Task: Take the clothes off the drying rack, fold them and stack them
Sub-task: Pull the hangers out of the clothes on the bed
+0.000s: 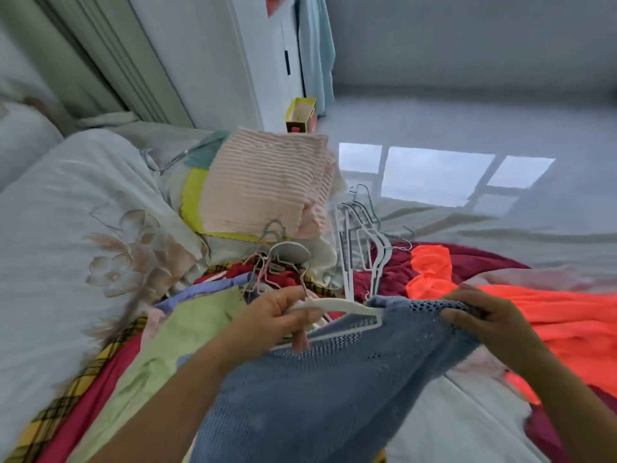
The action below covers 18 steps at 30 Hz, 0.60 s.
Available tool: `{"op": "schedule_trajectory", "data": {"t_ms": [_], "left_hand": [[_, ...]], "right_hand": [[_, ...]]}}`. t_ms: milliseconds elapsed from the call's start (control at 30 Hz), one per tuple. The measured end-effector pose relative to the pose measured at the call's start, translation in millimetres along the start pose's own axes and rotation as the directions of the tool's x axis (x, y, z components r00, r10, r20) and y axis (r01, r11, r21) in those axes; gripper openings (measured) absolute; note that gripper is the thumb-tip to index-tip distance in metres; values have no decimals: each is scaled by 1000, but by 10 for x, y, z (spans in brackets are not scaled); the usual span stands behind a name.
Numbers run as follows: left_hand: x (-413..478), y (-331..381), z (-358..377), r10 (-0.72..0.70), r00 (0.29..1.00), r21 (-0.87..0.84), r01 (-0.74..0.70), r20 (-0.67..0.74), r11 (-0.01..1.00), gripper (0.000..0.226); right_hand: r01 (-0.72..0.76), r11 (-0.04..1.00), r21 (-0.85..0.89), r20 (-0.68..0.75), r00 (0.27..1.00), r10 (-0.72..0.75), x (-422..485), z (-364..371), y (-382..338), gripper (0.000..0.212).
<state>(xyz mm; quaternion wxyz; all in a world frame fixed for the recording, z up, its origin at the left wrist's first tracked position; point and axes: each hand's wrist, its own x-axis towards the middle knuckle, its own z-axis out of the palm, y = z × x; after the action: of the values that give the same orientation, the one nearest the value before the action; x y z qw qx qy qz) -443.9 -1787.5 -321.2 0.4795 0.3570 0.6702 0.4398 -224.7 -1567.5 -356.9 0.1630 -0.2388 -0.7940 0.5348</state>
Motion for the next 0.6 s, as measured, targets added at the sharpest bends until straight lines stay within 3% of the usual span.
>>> {"op": "schedule_trajectory", "data": {"t_ms": [67, 133, 200, 233, 300, 367, 400, 467, 533, 600], "left_hand": [[-42, 302, 185, 45, 999, 19, -45, 26, 999, 30], [-87, 520, 364, 69, 998, 9, -69, 2, 998, 28], [-178, 586, 492, 76, 996, -36, -78, -49, 996, 25], [-251, 565, 533, 82, 992, -29, -85, -92, 996, 21], [-441, 456, 582, 113, 961, 8, -115, -251, 993, 19], [-624, 308, 617, 109, 898, -167, -197, -427, 966, 24], [-687, 253, 651, 58, 878, -341, -244, -475, 908, 32], [-724, 193, 737, -12, 847, -628, -384, -532, 677, 31], [-667, 255, 821, -43, 796, -716, -519, -604, 467, 30], [-570, 326, 867, -68, 761, -740, -599, -645, 305, 29]], "right_hand": [[101, 995, -2, 44, 994, -101, -91, -195, -250, 24], [138, 990, 20, 50, 989, -139, -195, -366, -403, 30], [126, 990, 58, -39, 992, -124, -302, -581, -479, 25], [107, 989, 105, -106, 990, -96, -352, -719, -456, 13], [28, 988, 155, -281, 959, 17, -440, -985, -268, 24], [-99, 976, 196, -380, 909, 169, -557, -1144, -32, 28], [-155, 959, 239, -404, 882, 244, -626, -1160, 80, 26], [-213, 894, 394, -437, 812, 387, -757, -1094, 235, 24], [-246, 858, 451, -420, 790, 447, -873, -961, 278, 23], [-301, 875, 378, -354, 827, 437, -951, -778, 313, 24]]}}
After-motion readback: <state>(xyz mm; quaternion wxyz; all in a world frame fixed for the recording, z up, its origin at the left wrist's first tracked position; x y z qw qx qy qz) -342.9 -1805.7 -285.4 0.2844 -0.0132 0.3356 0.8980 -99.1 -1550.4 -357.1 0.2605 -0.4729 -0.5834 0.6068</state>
